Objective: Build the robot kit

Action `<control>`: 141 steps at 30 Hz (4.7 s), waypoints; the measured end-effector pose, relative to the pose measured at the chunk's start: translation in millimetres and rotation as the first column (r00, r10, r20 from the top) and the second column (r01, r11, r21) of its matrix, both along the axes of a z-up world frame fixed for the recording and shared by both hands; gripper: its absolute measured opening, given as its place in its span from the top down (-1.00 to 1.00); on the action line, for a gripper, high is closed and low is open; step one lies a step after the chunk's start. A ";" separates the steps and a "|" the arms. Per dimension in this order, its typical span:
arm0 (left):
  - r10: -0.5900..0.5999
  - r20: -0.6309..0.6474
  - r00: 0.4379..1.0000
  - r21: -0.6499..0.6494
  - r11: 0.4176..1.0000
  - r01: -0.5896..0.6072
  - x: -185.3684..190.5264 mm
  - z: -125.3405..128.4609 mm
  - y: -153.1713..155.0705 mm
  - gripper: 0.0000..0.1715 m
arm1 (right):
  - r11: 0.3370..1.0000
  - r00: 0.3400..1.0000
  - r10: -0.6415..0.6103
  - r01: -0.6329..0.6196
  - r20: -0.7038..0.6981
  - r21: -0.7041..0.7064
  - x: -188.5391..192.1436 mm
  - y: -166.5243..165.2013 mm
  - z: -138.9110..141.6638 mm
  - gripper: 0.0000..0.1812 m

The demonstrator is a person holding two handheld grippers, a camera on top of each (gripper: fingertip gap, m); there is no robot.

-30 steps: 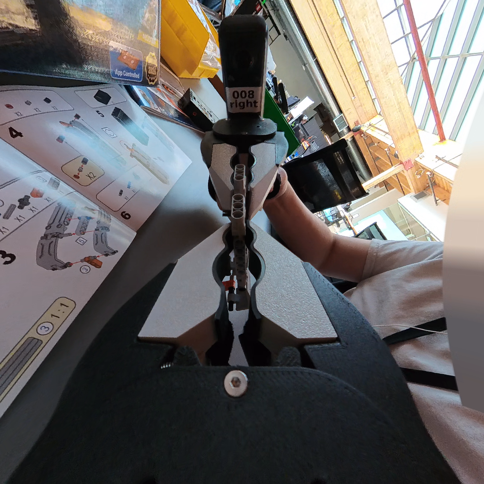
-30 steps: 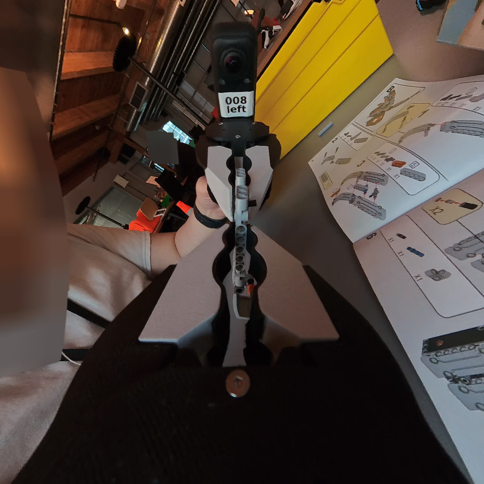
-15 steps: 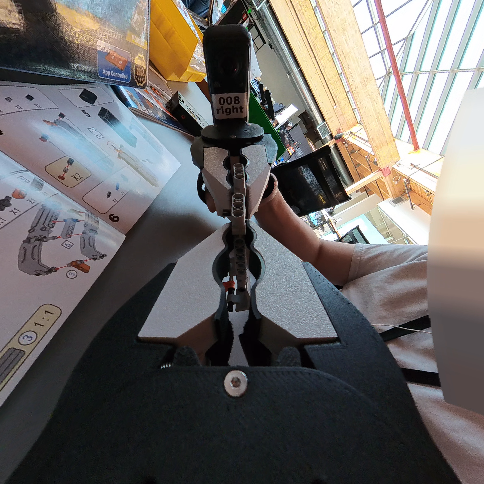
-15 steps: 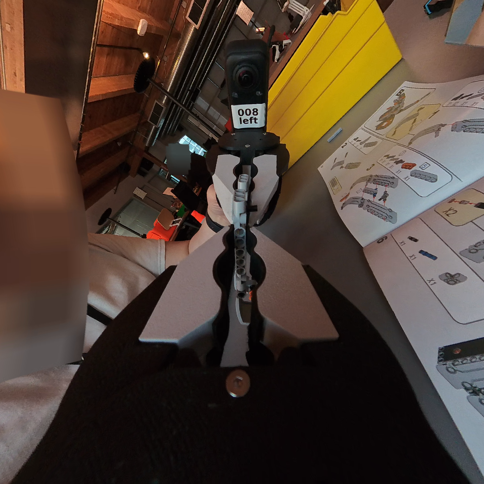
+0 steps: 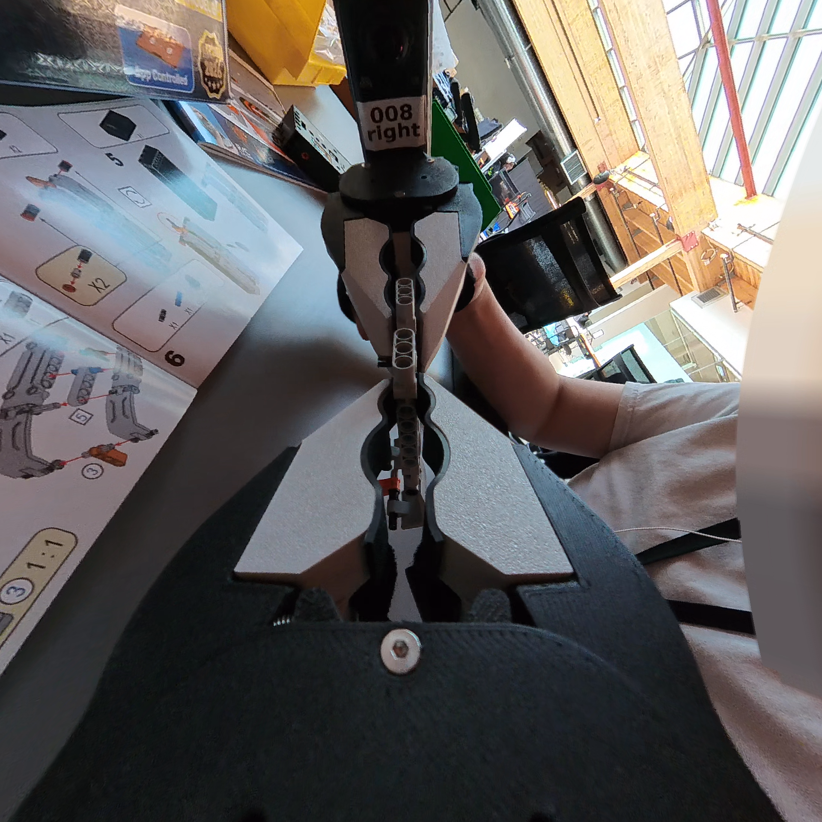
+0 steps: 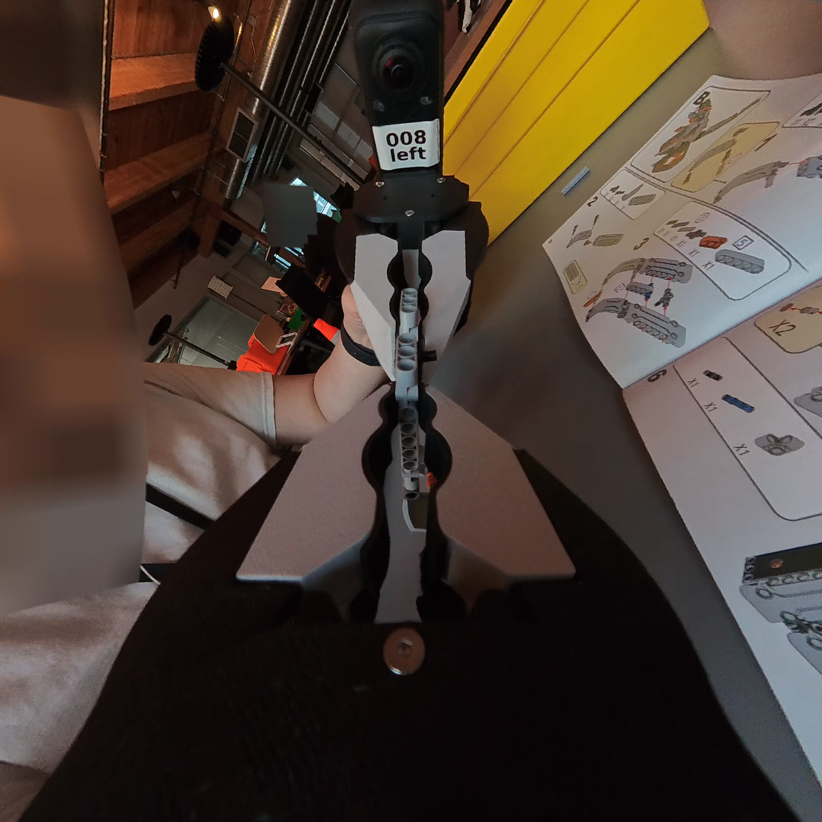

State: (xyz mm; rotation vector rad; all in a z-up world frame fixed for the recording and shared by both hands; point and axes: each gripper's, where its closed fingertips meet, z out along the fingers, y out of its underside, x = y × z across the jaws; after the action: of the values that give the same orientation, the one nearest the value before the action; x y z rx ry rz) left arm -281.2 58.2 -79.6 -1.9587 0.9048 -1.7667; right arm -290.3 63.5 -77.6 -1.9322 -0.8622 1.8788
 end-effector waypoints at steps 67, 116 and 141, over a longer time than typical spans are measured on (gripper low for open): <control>0.169 0.118 0.979 -0.094 0.983 -0.158 -13.1 16.4 26.0 0.94 | 0.982 0.981 -0.173 0.165 -0.083 -0.096 -19.3 15.1 8.4 0.95; 0.528 0.541 0.654 -0.238 0.842 -0.484 -70.3 73.6 68.7 0.95 | 0.888 0.858 -0.449 0.460 -0.248 -0.015 -66.9 63.5 68.0 0.95; 0.511 0.511 0.692 -0.172 0.849 -0.500 -63.2 71.4 66.0 0.95 | 0.899 0.880 -0.426 0.437 -0.209 0.005 -61.7 60.7 66.1 0.95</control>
State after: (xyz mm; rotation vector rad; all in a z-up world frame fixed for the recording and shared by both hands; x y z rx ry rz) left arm -344.4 124.2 -8.2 -1.3824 0.1219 -1.8144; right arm -352.0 124.2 -11.5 -1.6875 -0.3709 1.7186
